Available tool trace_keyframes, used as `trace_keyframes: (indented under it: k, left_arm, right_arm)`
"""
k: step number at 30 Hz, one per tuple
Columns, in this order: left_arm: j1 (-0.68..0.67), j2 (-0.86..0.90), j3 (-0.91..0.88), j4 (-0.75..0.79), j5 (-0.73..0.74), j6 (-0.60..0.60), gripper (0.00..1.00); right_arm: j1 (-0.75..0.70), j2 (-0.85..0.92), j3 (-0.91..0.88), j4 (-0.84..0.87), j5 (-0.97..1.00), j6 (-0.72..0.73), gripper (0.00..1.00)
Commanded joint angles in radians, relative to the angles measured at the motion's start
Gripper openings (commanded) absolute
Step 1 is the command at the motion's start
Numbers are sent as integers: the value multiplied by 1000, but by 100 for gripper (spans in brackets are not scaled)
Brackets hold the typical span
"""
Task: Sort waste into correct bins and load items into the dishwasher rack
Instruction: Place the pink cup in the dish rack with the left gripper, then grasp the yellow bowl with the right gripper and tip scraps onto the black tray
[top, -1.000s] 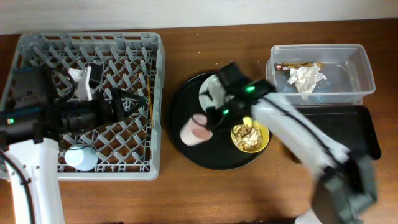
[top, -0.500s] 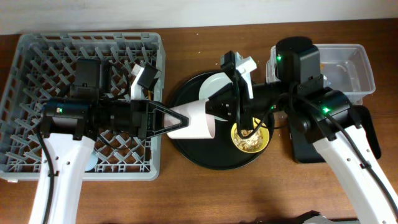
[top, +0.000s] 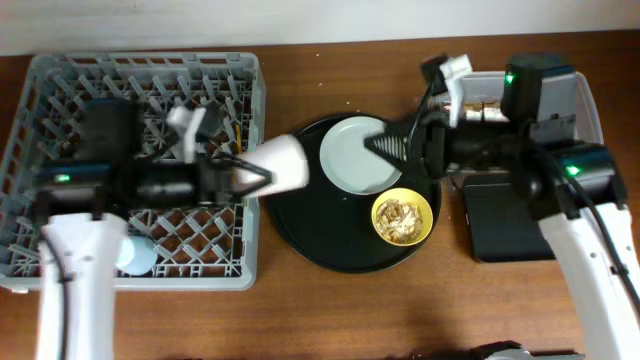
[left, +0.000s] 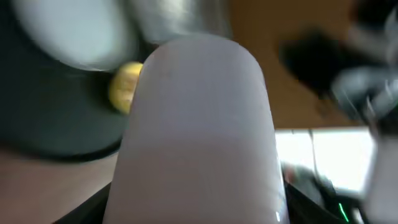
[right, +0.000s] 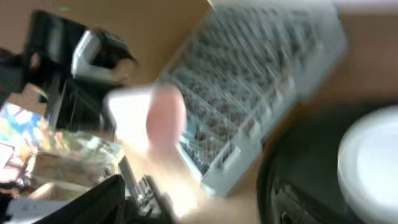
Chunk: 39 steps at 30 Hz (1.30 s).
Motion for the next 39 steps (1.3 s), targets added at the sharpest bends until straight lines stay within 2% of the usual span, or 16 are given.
trace_keyframes:
  k: [1, 2, 5, 9, 16, 19, 21, 23, 25, 26, 29, 31, 33, 35, 37, 39]
  left_arm:
    - [259, -3, 5, -89, -595, -122, 55]
    - [372, -3, 5, -101, -760, -177, 55]
    - [563, -3, 5, -90, -946, -299, 55]
    - [682, 12, -88, 6, -991, -367, 54]
    - [690, 238, -179, 216, -992, -404, 57]
    - [690, 331, -179, 230, -980, -404, 67]
    - [690, 336, -179, 229, -977, -404, 77]
    - [690, 336, -179, 223, -952, -404, 80]
    - [690, 329, -145, 194, -794, -339, 97]
    - [680, 312, -97, 156, -749, -292, 99]
    - [553, 200, 52, 44, -747, -163, 99]
    - [274, 55, 71, 56, -739, -19, 99]
    - [74, 26, 71, 56, -739, 74, 99]
    - [-145, 32, 70, 60, -740, 83, 99]
    - [-203, 33, 70, 98, -743, 74, 99]
    - [-205, 33, 70, 117, -743, 64, 99]
  right_arm:
    - [19, -14, -4, -213, 261, 32, 77]
    - [51, -13, -4, -246, 340, 32, 78]
    - [114, -13, -5, -245, 409, 32, 79]
    - [125, -13, -6, -257, 420, 32, 80]
    - [125, -13, -8, -320, 447, 29, 80]
    - [125, -13, -8, -335, 473, 29, 80]
    - [125, -13, -8, -335, 473, 28, 81]
    - [125, -13, -8, -336, 474, 28, 81]
    - [125, -13, -13, -332, 488, 29, 84]
    - [129, -5, -24, -332, 488, 29, 84]
    - [188, 57, -108, -330, 639, 154, 74]
    - [269, 178, -212, -276, 859, 243, 71]
    - [236, 241, -223, -258, 928, 287, 68]
    - [168, 249, -223, -169, 715, 124, 54]
    - [229, 266, -238, -161, 747, 103, 49]
    - [334, 373, -296, -60, 905, 156, 47]
